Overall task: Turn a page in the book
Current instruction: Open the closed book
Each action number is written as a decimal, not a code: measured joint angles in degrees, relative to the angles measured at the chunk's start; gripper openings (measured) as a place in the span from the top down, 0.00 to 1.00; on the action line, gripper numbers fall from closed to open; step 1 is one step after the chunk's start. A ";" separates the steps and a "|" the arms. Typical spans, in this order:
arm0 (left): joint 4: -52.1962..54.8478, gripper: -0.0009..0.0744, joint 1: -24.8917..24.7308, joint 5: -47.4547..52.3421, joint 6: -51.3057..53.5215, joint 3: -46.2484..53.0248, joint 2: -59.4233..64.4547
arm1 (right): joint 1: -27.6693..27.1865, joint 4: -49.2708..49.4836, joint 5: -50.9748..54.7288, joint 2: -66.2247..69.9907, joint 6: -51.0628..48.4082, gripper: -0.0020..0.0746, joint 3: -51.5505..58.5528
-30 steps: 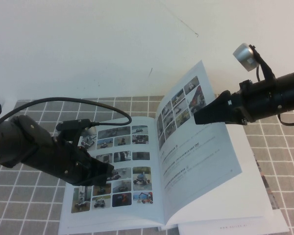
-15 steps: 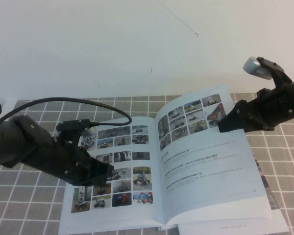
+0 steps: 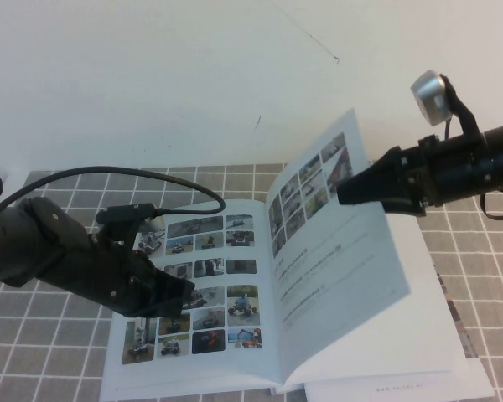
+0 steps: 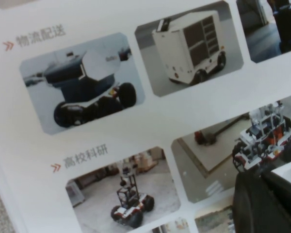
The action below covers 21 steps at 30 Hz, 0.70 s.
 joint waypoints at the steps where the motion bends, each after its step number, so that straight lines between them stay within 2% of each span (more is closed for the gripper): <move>1: 0.00 0.99 0.00 -0.14 0.00 0.00 0.00 | 0.00 2.52 0.92 -0.09 -1.32 0.39 0.00; 5: 0.00 0.99 0.00 -0.34 0.00 0.00 0.00 | 0.00 8.32 2.77 -0.69 -3.33 0.39 0.00; 12: -1.09 0.99 -0.21 -0.71 0.00 0.00 -1.55 | 3.29 9.37 2.50 -0.78 -4.09 0.39 0.00; 21: -1.31 0.99 -1.11 -0.43 0.14 0.00 -17.40 | 8.01 9.90 -1.34 -0.78 -5.25 0.39 0.00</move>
